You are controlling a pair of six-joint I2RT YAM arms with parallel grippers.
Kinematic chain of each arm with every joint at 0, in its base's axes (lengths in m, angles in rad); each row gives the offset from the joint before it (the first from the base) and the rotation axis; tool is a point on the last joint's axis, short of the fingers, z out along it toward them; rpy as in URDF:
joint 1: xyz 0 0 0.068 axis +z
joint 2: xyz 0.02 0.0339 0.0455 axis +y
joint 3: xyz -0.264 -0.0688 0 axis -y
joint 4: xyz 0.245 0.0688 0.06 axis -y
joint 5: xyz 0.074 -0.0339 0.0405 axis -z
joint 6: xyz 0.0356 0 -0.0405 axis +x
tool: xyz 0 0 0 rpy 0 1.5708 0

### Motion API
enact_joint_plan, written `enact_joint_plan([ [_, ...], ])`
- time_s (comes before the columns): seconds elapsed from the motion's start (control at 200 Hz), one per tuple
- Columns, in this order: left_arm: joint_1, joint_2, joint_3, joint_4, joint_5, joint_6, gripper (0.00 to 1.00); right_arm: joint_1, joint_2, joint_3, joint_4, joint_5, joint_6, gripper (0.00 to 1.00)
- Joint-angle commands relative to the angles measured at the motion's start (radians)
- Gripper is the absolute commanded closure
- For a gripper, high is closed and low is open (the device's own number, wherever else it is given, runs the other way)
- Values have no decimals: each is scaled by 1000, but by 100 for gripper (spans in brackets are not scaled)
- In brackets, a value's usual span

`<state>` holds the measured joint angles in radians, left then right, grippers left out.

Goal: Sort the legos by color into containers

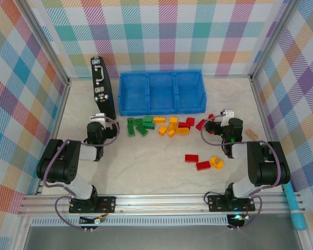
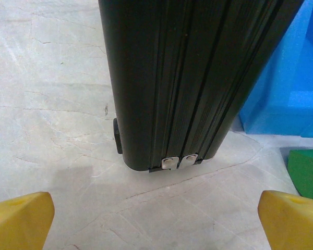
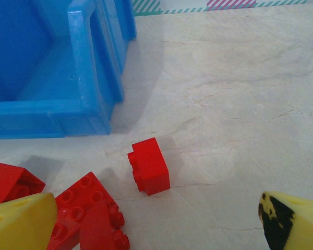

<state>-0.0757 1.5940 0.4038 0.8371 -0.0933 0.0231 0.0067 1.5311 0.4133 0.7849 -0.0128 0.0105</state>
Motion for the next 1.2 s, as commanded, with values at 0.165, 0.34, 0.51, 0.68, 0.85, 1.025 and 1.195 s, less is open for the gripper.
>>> enact_joint_plan([
  [0.165, 8, -11, 17, 10, 18, 14, 0, 1, 4, 7, 27, -15, -5, 1],
  [0.34, 8, -11, 17, 10, 18, 14, 0, -2, 5, 10, 21, -21, -3, 1],
  [0.51, 8, -12, 17, 10, 20, 14, 0, -2, -13, 33, -30, -25, -4, 1],
  [0.68, 8, -16, 14, 13, 21, 16, 0, -3, -69, 253, -483, 66, 51, 1],
  [0.85, -20, -190, 202, -414, -4, 38, 0, -3, -142, 405, -899, 75, 228, 1],
  [1.025, -90, -319, 515, -883, -61, 15, 0, -3, -307, 380, -1172, -19, 502, 1],
  [1.195, -123, -365, 784, -1155, 10, 32, 0, 17, -476, 346, -1469, -39, 680, 1],
])
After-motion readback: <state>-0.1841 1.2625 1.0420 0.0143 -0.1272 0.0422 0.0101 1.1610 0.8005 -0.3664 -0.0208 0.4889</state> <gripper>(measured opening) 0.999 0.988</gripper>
